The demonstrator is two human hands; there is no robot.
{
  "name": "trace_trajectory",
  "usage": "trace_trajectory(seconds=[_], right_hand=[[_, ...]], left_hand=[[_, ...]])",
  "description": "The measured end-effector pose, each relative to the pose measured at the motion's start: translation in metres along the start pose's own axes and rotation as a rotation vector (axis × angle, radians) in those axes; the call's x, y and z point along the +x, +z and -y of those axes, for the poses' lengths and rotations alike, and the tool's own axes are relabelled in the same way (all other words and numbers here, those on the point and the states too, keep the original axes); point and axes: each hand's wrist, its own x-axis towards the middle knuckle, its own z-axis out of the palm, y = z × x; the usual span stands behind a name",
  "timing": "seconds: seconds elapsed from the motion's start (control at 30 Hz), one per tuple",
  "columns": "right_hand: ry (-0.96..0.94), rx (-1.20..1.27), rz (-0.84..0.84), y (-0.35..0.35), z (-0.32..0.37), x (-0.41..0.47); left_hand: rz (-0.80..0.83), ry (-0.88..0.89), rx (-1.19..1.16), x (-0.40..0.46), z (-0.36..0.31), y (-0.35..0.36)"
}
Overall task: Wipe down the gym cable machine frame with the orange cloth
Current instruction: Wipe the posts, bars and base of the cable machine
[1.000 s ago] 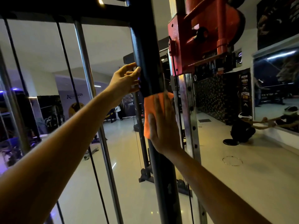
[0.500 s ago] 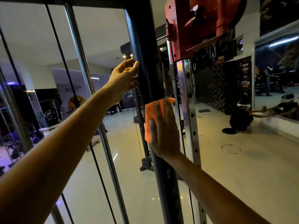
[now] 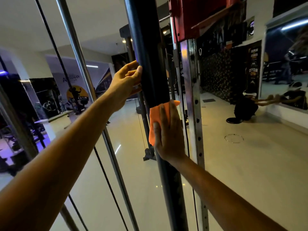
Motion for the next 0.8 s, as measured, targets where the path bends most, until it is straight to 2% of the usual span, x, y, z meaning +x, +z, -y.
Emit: trace_trajectory(seconds=[0.2,0.33,0.47,0.57,0.7,0.8], right_hand=[[-0.003,0.045,-0.051,-0.011,0.020,0.067],[-0.061,-0.036,-0.035,-0.005,0.005,0.003],[0.056,-0.019,0.093,-0.001,-0.015,-0.065],[0.064,-0.014,0.111,-0.004,-0.007,-0.040],[0.023,0.011,0.056,-0.010,0.012,0.016],[0.035,-0.021,0.056,-0.004,0.003,0.007]], left_hand=[[-0.003,-0.027,0.014,-0.008,0.020,0.002],[0.011,-0.026,-0.039,-0.013,0.033,0.007],[-0.001,-0.060,-0.071,-0.026,0.049,0.014],[-0.027,-0.088,-0.073,-0.036,0.057,0.019],[-0.038,-0.110,-0.062,-0.047,0.064,0.024],[-0.040,-0.123,-0.055,-0.053,0.072,0.026]])
